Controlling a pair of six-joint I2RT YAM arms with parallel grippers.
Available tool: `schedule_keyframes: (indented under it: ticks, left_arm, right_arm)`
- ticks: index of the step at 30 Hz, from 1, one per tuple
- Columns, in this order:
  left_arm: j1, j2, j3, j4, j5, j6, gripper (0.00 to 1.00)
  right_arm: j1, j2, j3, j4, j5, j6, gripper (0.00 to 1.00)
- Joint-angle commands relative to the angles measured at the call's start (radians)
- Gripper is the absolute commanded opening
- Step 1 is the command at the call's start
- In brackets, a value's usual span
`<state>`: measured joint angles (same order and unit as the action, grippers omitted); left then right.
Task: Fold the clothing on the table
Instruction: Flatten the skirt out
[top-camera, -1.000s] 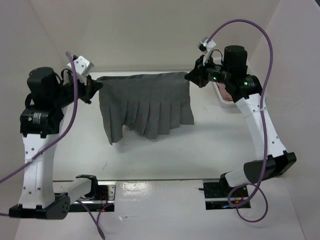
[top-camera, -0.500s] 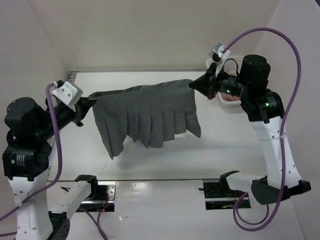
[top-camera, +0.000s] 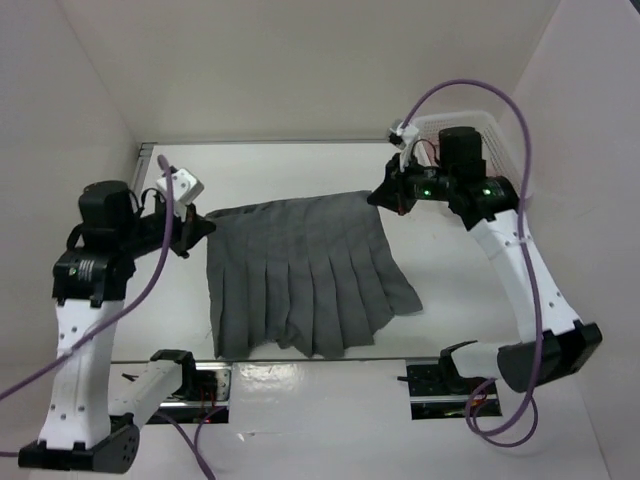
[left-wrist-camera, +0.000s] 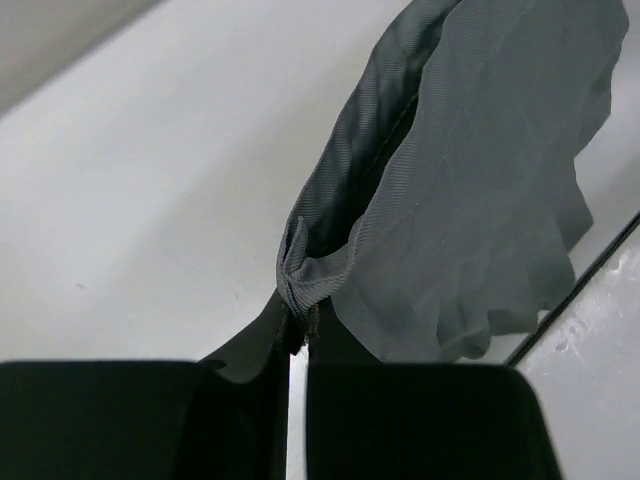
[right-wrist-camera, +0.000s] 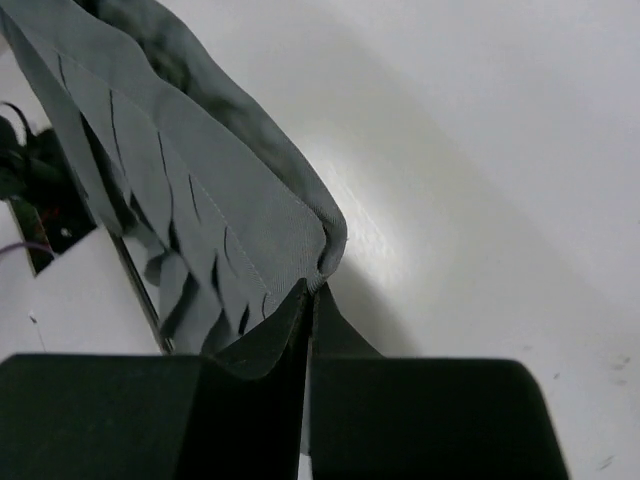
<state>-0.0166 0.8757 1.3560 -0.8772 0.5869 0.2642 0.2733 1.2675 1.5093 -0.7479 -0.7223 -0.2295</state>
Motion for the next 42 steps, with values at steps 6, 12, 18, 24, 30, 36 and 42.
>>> schedule_keyframes:
  ticks: [6,12,18,24,30,36,42]
  left_arm:
    - [0.003,0.277,-0.078,0.145,-0.035,0.038,0.00]
    - [0.003,0.601,0.041,0.227,-0.035,0.017,0.00]
    - [0.003,0.853,0.233,0.294,-0.079,-0.017,0.00]
    - [0.003,1.111,0.442,0.291,-0.088,-0.074,0.00]
    - [0.003,1.295,0.638,0.255,-0.127,-0.099,0.06]
    - [0.003,1.421,0.790,0.221,-0.188,-0.121,0.15]
    - [0.003,1.490,0.908,0.201,-0.225,-0.143,0.18]
  right_arm:
    - [0.029,0.174,-0.100,0.134,0.162,-0.048,0.00]
    - [-0.003,0.377,-0.025,0.252,0.247,-0.059,0.00]
    - [-0.061,0.573,0.094,0.325,0.313,-0.059,0.00]
    - [-0.094,0.748,0.242,0.315,0.339,-0.047,0.00]
    - [-0.094,0.875,0.387,0.297,0.386,-0.047,0.00]
    - [-0.094,0.984,0.497,0.277,0.411,-0.037,0.00]
    - [-0.094,1.034,0.561,0.254,0.431,-0.028,0.00]
